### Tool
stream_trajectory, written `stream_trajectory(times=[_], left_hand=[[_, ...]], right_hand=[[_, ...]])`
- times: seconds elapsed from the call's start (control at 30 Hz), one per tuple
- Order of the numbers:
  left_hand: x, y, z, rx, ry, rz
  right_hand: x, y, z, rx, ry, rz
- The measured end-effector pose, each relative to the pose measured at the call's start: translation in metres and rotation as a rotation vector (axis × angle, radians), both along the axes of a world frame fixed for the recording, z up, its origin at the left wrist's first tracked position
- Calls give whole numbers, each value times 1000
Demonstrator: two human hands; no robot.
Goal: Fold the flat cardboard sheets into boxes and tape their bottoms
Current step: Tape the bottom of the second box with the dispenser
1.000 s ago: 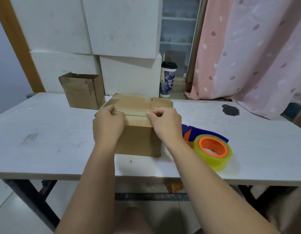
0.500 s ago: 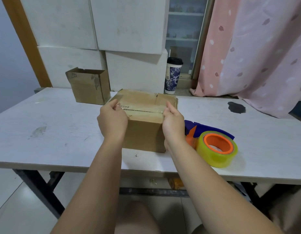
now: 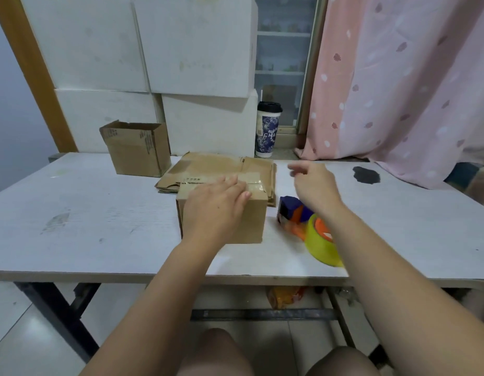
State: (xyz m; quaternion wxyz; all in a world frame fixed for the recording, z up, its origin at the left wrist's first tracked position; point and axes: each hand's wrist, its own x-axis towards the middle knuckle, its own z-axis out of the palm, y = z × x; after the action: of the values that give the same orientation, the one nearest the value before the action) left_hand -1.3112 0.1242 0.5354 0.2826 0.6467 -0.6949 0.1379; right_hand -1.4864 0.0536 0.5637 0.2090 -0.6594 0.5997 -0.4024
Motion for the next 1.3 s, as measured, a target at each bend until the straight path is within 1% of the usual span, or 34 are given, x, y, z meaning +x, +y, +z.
stream_trajectory(times=[0.07, 0.1, 0.13, 0.17, 0.2, 0.27, 0.3, 0.37, 0.43, 0.47, 0.53, 0.6, 0.7, 0.8, 0.9, 0.93, 1.03, 1.2, 1.3], left_hand=[[-2, -2, 1, 21, -3, 16], [-4, -3, 1, 37, -8, 25], [-5, -5, 1, 48, -13, 33], [-5, -5, 2, 56, -16, 43], [-6, -5, 3, 61, -22, 56], [-10, -5, 6, 78, -52, 90], [-14, -4, 8, 95, -86, 111], [-23, -4, 12, 130, -179, 148], [-25, -6, 21, 164, -240, 148], [-22, -8, 27, 186, -246, 134], [-8, -13, 41, 260, -151, 60], [10, -14, 51, 360, -33, -44], [27, -10, 50, 444, 53, -181], [32, -10, 48, 497, 65, -223], [36, -11, 49, 556, 182, -311], [37, -10, 47, 551, 191, -333], [32, -5, 35, 430, 195, -326], [2, 6, 16, 196, 285, -107], [-17, -1, 11, 101, 326, -51]], right_hand=[[-31, -9, 3, 175, 361, 0], [-43, -11, 4, 271, 521, 34], [-53, -12, 5, 367, 640, 88], [-61, -12, 7, 462, 717, 150], [-67, -12, 10, 541, 755, 199], [-78, -12, 13, 656, 716, 223], [-81, -11, 12, 680, 694, 220], [-84, -13, 5, 666, 713, 226], [-84, -15, -4, 603, 750, 209], [-84, -16, -7, 573, 756, 199], [-85, -17, -11, 540, 737, 187], [-88, -17, -13, 534, 665, 179], [-92, -19, -16, 539, 500, 140], [-94, -19, -19, 628, 211, 146], [-94, -16, -20, 698, -75, 186], [-94, -15, -20, 711, -155, 198], [-92, -12, -18, 732, -356, 223], [-86, -9, -4, 651, -580, 183], [-77, -6, 9, 586, -643, 163]])
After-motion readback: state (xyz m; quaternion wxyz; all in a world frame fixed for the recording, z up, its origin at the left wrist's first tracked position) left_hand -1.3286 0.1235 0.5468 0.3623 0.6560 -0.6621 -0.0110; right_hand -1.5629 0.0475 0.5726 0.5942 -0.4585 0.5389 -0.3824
